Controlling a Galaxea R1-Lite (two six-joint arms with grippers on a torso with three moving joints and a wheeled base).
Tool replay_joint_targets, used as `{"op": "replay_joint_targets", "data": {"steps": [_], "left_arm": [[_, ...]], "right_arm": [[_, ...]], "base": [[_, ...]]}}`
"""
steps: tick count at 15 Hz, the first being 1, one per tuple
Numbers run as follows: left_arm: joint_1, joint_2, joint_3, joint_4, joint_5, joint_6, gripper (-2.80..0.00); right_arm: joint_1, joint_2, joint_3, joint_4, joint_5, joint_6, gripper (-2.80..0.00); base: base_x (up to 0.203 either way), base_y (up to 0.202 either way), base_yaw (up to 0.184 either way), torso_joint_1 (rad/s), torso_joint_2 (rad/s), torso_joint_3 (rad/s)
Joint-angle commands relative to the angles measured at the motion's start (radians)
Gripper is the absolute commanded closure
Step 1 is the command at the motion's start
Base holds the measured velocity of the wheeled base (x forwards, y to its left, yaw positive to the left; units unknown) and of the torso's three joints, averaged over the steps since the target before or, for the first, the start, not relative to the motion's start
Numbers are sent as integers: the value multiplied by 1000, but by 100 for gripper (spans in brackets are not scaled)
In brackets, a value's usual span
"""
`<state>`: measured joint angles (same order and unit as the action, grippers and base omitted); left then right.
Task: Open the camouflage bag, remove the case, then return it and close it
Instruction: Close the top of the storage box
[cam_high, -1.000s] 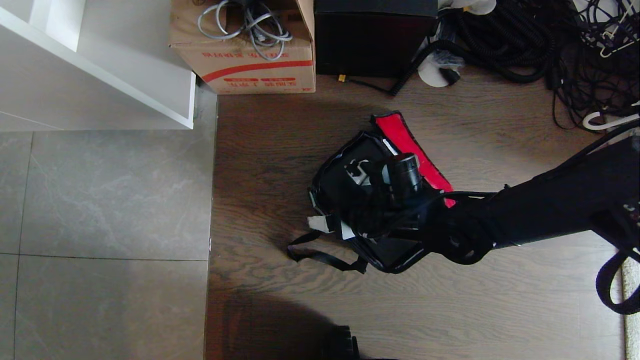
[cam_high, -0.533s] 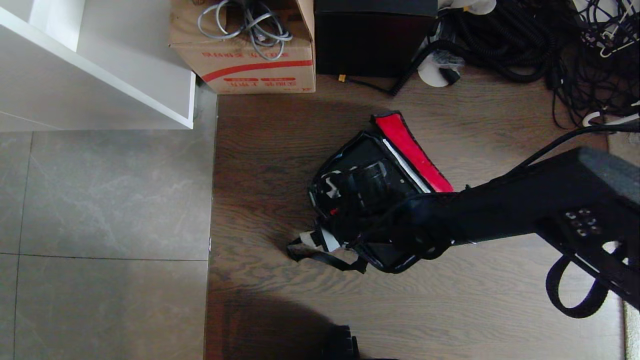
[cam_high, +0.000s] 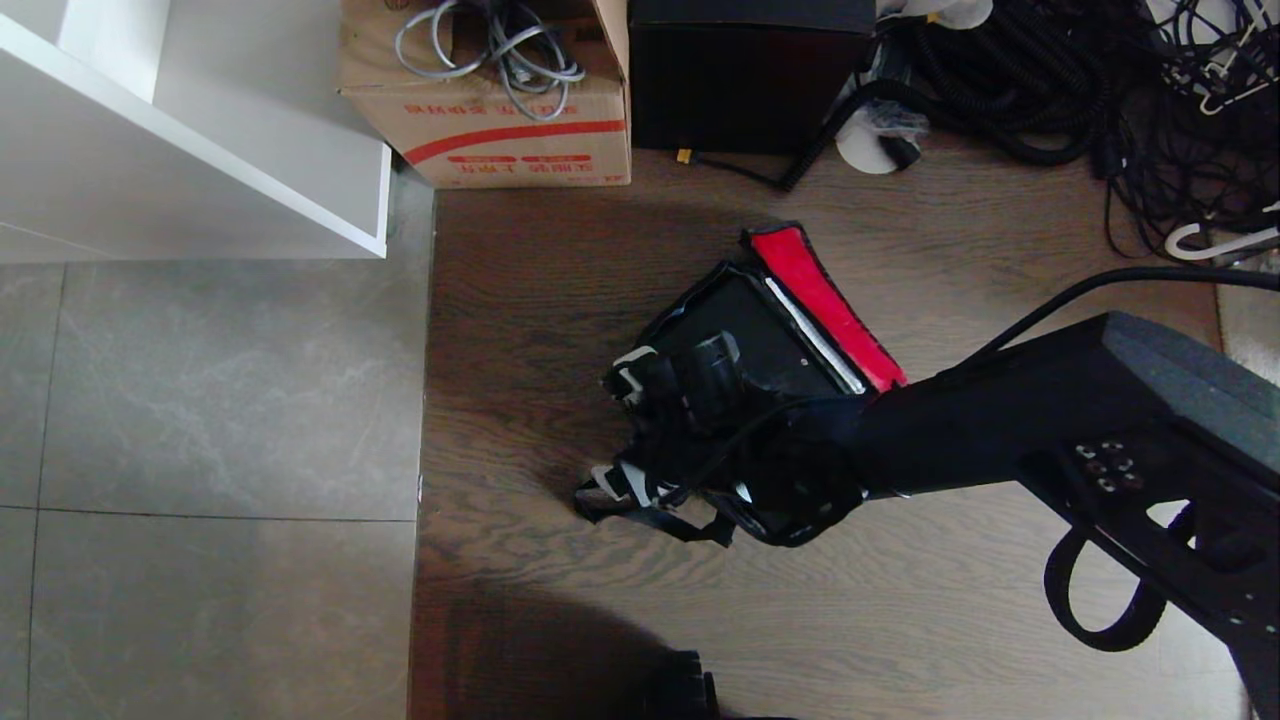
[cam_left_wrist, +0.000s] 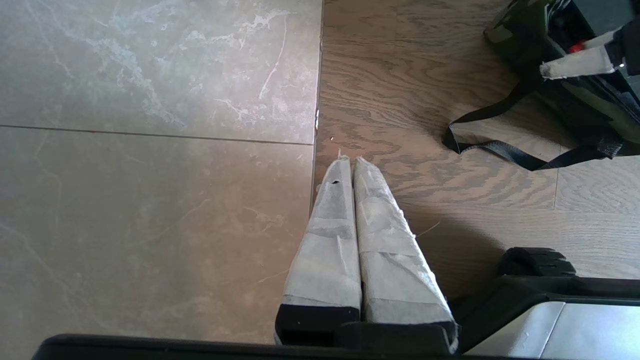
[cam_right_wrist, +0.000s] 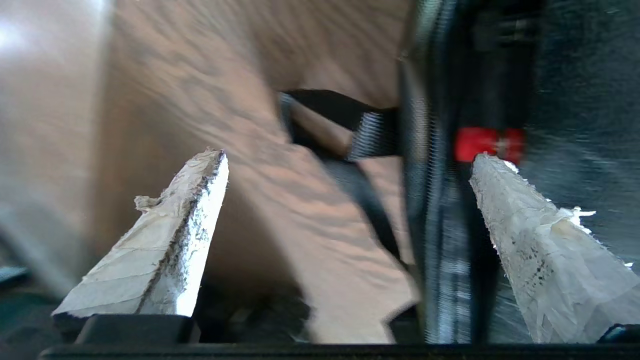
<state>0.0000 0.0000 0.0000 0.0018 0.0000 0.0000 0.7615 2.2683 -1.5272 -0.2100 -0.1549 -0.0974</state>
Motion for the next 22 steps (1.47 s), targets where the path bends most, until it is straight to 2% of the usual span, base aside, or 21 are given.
{"op": "replay_joint_targets", "data": {"steps": [1,4,8,12,16,20,22], "left_arm": [[0,0,0,0,0,0,0],[0,0,0,0,0,0,0],[0,0,0,0,0,0,0],[0,0,0,0,0,-1,0],[0,0,0,0,0,0,0],[0,0,0,0,0,0,0],[0,0,0,0,0,0,0]], "right_arm": [[2,-18,17,0,-17,-28,-280],[6,-21,30,34,-55,-47,-280],[14,6,41,110,-60,-67,-280],[27,50,7,102,-68,-65,-280],[27,101,-35,-30,-83,-77,-280],[27,122,-37,-45,-117,-133,-280],[30,131,-36,-45,-117,-133,-280]], "base": [[0,0,0,0,0,0],[0,0,0,0,0,0],[0,0,0,0,0,0],[0,0,0,0,0,0],[0,0,0,0,0,0],[0,0,0,0,0,0],[0,0,0,0,0,0]]}}
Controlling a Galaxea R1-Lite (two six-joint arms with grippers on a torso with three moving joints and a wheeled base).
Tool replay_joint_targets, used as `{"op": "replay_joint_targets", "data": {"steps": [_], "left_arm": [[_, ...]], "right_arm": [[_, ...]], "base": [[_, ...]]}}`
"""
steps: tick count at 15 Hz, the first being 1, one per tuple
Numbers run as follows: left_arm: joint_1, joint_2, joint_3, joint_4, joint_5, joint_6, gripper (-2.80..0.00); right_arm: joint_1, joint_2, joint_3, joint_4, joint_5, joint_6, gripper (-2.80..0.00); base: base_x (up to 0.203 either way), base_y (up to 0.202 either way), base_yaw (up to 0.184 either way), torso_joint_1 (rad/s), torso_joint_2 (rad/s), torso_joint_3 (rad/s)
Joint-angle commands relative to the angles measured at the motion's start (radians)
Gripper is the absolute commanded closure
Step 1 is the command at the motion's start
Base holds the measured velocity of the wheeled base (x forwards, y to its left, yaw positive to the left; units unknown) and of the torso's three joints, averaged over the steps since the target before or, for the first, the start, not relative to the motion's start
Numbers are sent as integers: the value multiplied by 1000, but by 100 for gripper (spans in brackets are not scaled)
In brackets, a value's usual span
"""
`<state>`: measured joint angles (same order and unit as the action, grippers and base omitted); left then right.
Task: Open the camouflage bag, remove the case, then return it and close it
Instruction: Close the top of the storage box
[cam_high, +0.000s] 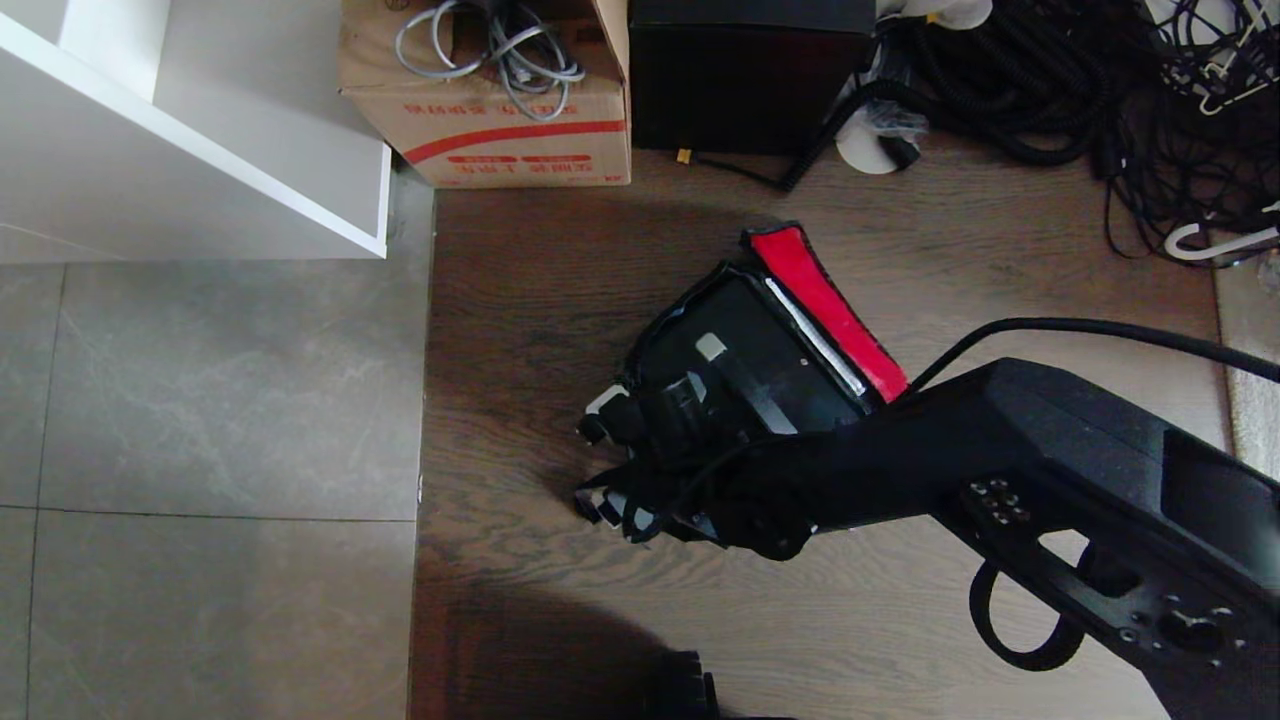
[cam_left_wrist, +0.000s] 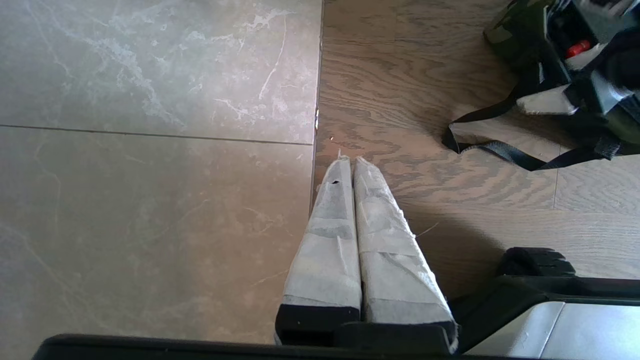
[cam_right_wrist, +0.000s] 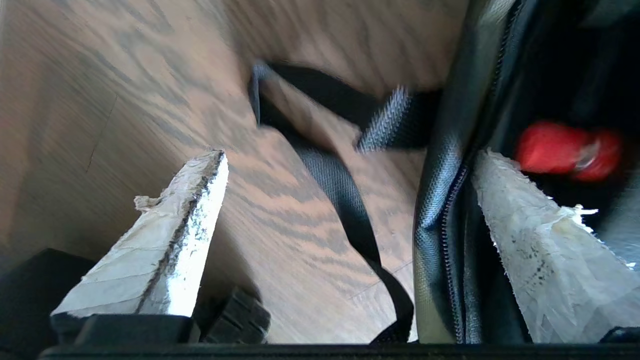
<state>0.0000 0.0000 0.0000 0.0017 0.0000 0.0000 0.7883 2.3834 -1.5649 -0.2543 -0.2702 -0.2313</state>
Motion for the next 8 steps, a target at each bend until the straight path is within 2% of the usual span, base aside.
{"op": "replay_joint_targets", "data": {"steps": [1,3,6,8], "left_arm": [[0,0,0,0,0,0,0],[0,0,0,0,0,0,0],[0,0,0,0,0,0,0],[0,0,0,0,0,0,0]], "right_arm": [[7,20,2,1,1,8,-280],[13,45,-18,0,6,6,-280],[18,97,-133,1,-1,1,-280],[20,94,-133,1,3,26,-280]], "base": [[0,0,0,0,0,0],[0,0,0,0,0,0],[0,0,0,0,0,0],[0,0,0,0,0,0]]}}
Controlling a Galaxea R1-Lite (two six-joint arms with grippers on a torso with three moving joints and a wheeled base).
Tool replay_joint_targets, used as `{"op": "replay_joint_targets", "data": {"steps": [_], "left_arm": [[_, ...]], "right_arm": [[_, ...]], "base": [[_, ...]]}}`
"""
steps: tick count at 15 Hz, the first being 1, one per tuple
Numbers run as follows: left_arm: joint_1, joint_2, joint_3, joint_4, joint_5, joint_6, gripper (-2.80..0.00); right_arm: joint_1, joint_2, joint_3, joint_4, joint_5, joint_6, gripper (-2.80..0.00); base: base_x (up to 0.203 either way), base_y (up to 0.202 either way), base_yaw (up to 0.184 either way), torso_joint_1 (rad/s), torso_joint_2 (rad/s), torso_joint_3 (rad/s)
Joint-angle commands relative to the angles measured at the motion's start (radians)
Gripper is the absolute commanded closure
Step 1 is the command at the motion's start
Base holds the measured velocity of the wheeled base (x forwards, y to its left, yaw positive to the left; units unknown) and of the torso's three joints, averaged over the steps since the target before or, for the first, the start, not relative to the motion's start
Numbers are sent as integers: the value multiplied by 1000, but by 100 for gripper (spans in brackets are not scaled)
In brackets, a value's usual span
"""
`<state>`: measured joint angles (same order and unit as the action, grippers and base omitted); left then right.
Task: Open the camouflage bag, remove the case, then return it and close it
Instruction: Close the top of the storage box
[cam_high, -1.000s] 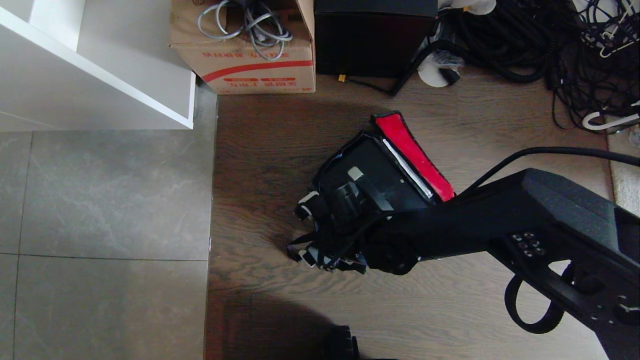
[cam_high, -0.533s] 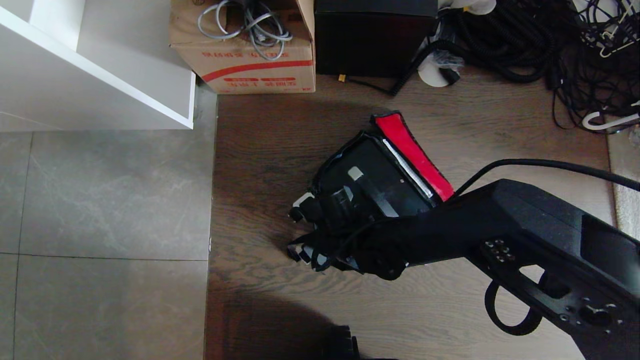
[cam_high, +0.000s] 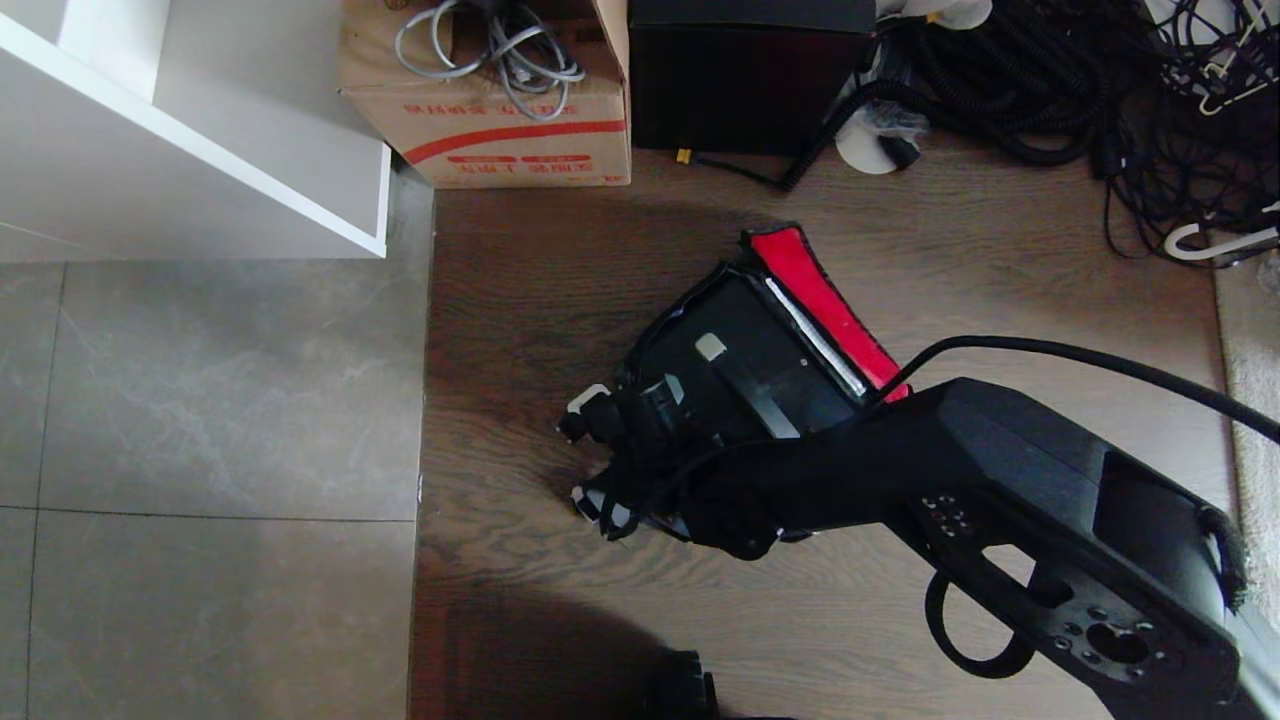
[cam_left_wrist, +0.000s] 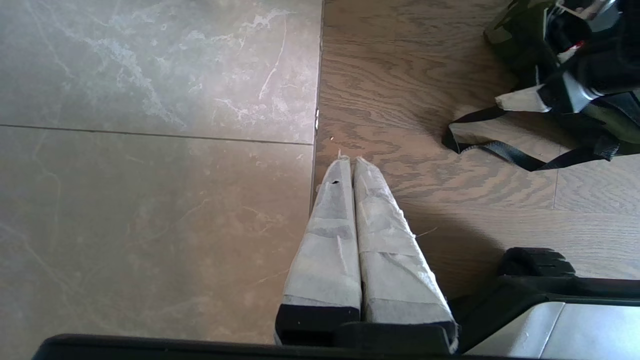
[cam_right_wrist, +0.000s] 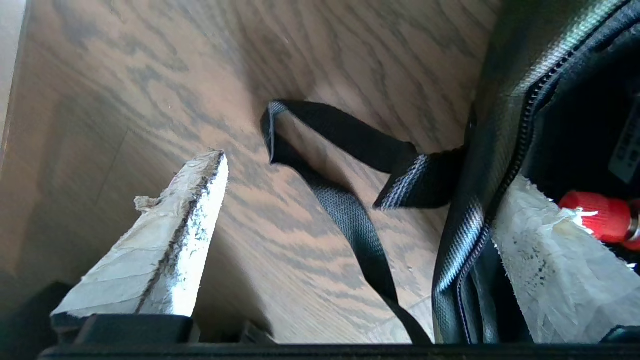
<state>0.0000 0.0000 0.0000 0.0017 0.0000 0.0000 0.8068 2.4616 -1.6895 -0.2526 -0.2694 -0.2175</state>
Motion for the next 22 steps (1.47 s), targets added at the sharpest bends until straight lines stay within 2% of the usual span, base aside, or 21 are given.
{"op": "replay_joint_targets", "data": {"steps": [1,5,10,13,17,22], "left_arm": [[0,0,0,0,0,0,0],[0,0,0,0,0,0,0],[0,1,0,0,0,0,0],[0,0,0,0,0,0,0],[0,0,0,0,0,0,0],[0,0,0,0,0,0,0]], "right_arm": [[6,12,-10,-1,10,67,-280],[22,-116,5,23,76,259,-280],[41,-375,27,272,147,521,-280],[27,-478,154,325,151,572,-280],[-102,-584,303,317,125,594,-280],[-383,-689,565,206,142,831,-280]], "base": [[0,0,0,0,0,0],[0,0,0,0,0,0],[0,0,0,0,0,0],[0,0,0,0,0,0],[0,0,0,0,0,0],[0,0,0,0,0,0]]}}
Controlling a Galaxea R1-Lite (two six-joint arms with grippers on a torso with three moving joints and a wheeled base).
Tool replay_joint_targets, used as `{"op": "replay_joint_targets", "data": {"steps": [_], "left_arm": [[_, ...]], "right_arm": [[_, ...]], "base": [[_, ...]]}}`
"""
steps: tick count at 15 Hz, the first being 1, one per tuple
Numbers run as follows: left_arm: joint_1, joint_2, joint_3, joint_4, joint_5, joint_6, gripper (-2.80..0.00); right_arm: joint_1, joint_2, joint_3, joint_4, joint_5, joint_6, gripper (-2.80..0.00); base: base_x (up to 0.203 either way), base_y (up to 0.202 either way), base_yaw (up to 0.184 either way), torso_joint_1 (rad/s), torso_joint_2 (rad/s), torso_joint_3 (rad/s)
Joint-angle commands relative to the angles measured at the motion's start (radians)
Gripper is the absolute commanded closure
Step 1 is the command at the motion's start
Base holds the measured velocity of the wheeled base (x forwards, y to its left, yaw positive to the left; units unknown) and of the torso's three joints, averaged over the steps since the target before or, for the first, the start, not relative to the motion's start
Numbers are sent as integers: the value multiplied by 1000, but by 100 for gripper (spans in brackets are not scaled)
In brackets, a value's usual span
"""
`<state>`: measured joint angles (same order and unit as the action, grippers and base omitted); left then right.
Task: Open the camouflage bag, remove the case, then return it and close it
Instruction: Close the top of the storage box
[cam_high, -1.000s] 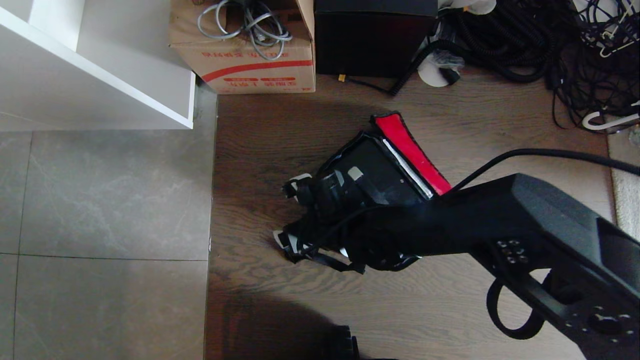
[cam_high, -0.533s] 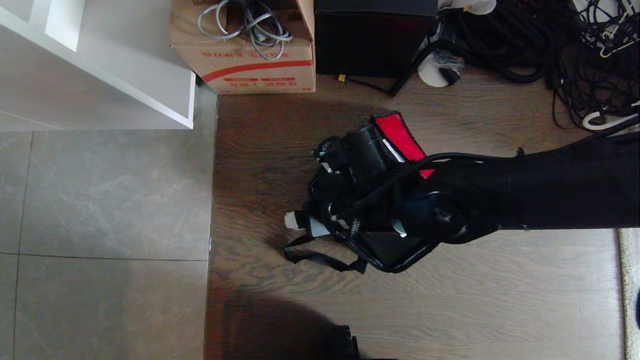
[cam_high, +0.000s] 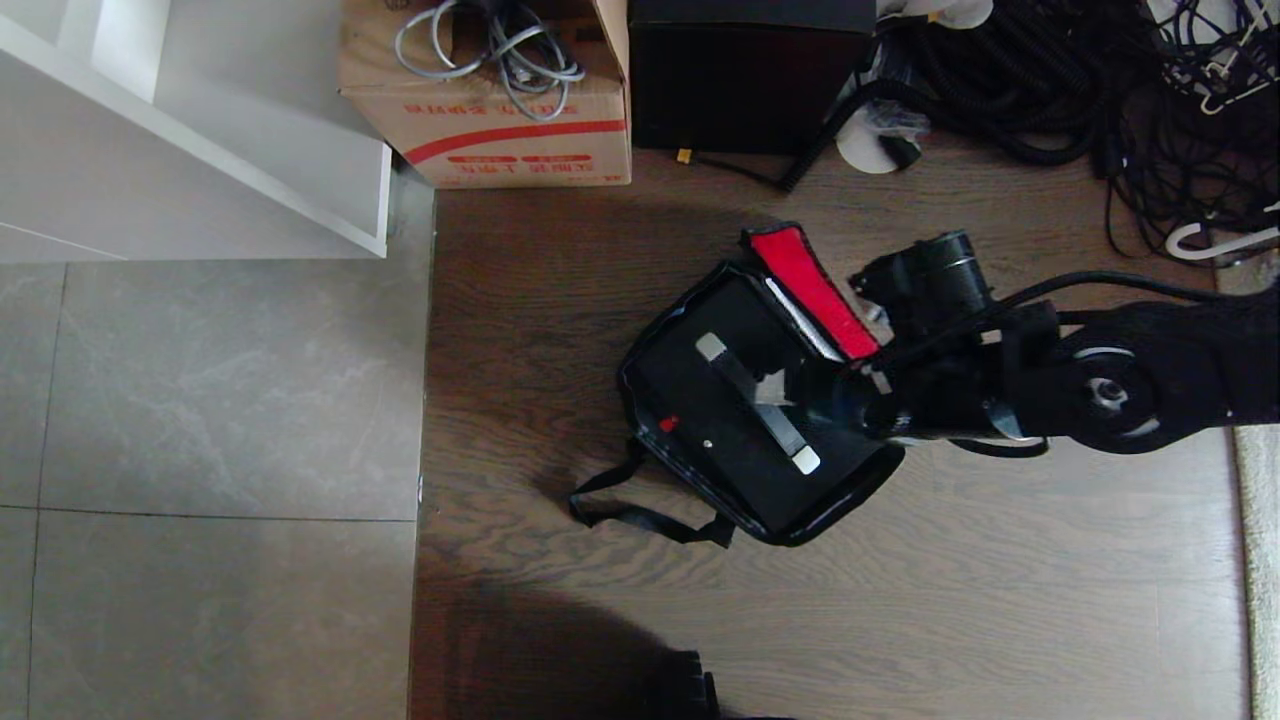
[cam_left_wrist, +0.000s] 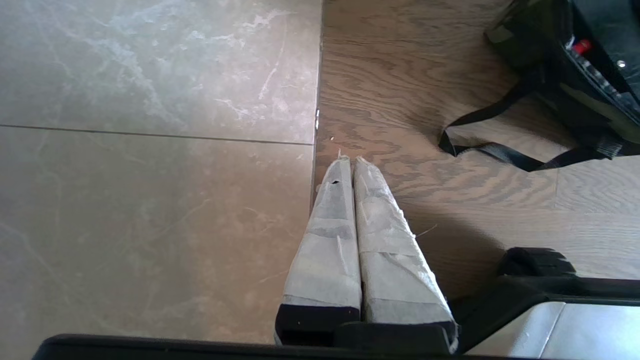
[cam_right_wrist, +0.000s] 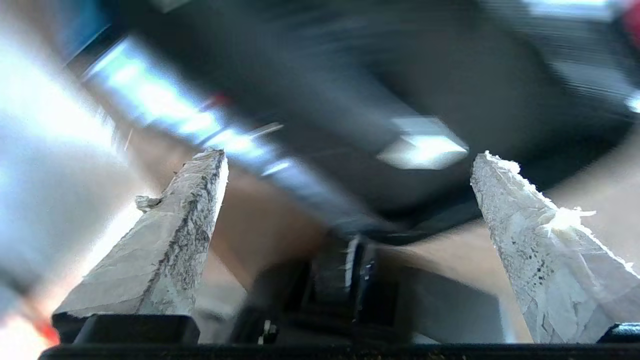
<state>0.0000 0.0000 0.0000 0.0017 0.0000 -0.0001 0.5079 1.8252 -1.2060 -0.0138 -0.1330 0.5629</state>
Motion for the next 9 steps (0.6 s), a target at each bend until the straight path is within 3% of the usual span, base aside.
{"op": "replay_joint_targets", "data": {"steps": [1,5,9], "left_arm": [[0,0,0,0,0,-1,0],[0,0,0,0,0,0,0],[0,0,0,0,0,0,0]], "right_arm": [[-134,-71,145,-81,30,98,-280],[-333,-118,303,-237,132,326,-280],[-447,-55,294,-252,193,391,-280]], "base": [[0,0,0,0,0,0],[0,0,0,0,0,0],[0,0,0,0,0,0]]}}
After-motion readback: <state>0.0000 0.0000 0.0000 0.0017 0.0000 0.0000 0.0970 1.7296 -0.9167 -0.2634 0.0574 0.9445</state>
